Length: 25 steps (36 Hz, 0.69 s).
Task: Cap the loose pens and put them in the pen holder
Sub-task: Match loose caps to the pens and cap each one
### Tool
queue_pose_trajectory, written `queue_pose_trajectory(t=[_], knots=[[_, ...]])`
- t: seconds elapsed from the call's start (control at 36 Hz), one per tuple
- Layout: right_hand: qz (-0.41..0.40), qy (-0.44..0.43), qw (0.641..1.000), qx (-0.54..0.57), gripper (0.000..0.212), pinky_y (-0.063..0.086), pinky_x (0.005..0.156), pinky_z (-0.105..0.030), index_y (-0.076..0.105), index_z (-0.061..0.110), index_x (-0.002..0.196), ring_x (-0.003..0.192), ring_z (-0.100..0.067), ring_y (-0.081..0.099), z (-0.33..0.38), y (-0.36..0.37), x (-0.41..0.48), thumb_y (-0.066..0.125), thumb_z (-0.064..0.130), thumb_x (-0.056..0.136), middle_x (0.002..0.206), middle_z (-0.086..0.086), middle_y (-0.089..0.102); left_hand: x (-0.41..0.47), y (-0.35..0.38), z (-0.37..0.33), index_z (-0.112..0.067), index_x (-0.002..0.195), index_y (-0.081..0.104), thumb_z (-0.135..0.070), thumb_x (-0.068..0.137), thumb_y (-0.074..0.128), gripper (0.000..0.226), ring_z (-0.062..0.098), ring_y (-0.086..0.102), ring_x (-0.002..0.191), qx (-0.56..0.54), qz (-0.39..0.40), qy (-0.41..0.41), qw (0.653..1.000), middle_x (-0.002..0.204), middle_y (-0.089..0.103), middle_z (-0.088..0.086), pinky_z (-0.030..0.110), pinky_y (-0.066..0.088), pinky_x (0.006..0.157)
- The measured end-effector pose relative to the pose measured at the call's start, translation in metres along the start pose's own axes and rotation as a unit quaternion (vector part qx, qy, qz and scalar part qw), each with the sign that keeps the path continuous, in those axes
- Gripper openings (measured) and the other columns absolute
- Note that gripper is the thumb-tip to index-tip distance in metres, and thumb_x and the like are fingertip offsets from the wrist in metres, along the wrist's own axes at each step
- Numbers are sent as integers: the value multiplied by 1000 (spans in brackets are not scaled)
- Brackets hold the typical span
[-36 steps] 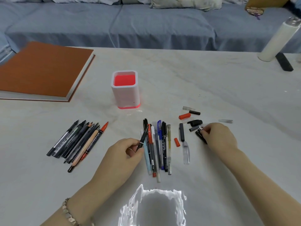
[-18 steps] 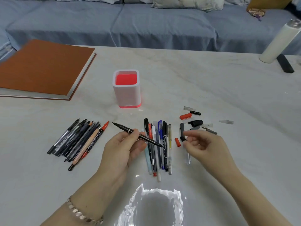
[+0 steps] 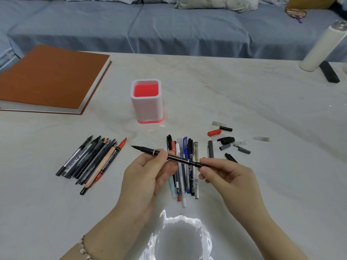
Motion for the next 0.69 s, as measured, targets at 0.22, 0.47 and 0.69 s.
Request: queue_pose_trajectory(t=[0.22, 0.47, 0.69], knots=[[-1, -50, 996, -76, 41, 47, 62, -8, 67, 41, 69, 59, 2, 64, 1, 1, -5, 64, 2, 79, 60, 14, 69, -12, 3, -4, -7, 81, 63, -5, 81, 57, 6, 11, 70, 65, 44, 9, 70, 997, 73, 74, 5, 17, 55, 55], [13, -83, 985, -153, 58, 50, 64, -15, 62, 61, 72, 64, -4, 64, -2, 0, -7, 60, 4, 82, 64, 20, 66, -17, 6, -1, -8, 75, 63, 1, 81, 56, 14, 13, 69, 62, 62, 13, 96, 993, 68, 72, 4, 17, 54, 52], [59, -23, 997, -38, 37, 46, 54, -11, 68, 28, 70, 46, -2, 54, -8, -1, -5, 56, -4, 83, 53, 2, 63, -16, 5, 0, -9, 77, 62, 3, 82, 54, 16, 13, 68, 63, 68, 33, 96, 992, 70, 72, 5, 16, 52, 49]])
Point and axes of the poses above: each hand's wrist, its own x-axis towards the middle knuckle, its own y-axis out of the palm, z = x × y, the point moved 5 cm from there along x, towards the middle knuckle
